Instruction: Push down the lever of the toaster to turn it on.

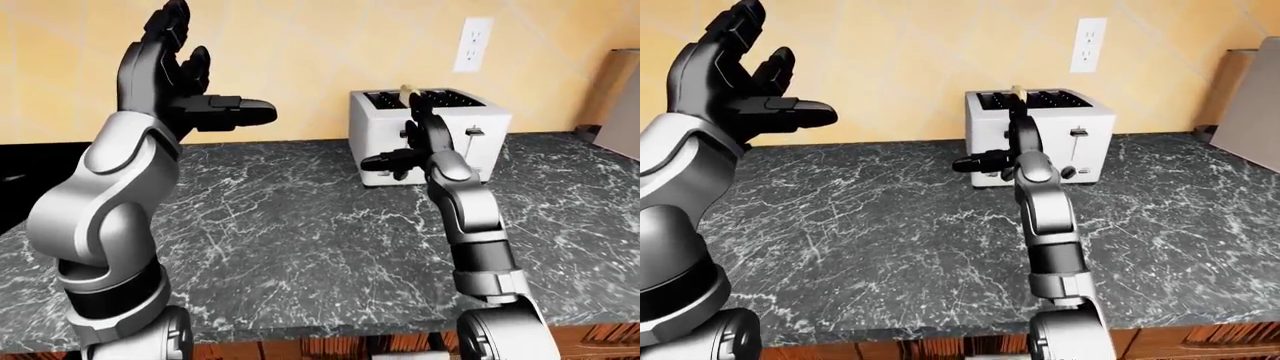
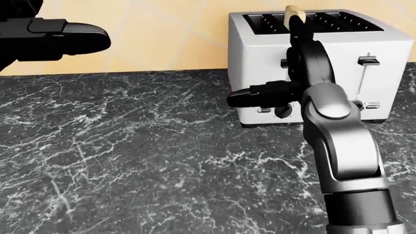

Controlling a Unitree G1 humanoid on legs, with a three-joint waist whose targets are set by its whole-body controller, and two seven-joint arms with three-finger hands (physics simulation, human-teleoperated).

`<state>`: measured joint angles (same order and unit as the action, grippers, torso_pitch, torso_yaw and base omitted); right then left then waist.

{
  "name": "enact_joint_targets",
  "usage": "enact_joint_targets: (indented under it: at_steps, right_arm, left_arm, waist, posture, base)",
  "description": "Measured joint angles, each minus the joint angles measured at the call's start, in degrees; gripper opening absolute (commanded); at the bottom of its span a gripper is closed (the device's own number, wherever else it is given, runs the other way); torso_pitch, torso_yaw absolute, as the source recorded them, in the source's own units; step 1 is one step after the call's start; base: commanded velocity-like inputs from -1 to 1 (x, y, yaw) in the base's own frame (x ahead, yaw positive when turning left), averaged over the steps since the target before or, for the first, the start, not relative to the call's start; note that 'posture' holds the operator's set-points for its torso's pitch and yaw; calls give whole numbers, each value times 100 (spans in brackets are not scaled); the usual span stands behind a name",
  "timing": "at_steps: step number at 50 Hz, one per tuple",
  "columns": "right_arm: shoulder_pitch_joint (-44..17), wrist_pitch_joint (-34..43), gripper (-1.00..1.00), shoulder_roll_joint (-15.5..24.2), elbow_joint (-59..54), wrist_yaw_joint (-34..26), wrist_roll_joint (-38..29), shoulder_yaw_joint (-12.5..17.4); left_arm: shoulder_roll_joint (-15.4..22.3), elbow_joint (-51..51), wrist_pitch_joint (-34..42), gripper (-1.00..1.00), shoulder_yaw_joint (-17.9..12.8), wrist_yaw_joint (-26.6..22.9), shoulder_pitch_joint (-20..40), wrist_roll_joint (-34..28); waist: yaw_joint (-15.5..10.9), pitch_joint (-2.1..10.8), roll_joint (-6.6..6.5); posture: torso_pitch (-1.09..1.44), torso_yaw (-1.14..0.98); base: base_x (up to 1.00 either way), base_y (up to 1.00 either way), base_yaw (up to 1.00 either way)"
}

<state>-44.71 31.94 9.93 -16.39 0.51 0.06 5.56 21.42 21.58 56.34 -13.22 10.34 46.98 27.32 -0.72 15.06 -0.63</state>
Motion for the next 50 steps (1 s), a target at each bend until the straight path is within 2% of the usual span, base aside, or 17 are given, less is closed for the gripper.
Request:
enact_joint_targets:
  at_steps: [11, 50]
  right_arm:
    - [-104, 36, 100, 15, -36, 69, 1, -25]
    - [-174, -554, 100, 73, -684, 167, 92, 11]
  left_arm:
    - [2, -21, -1, 100, 13, 21, -7, 26]
    - [4, -16, 11, 100, 6, 32, 3, 35]
  waist:
    - [-38, -33, 7]
    - [-66, 20, 37]
  posture:
    - [-39, 0]
    - [-39, 0]
  base:
    - [0, 0, 0]
    - [0, 0, 0]
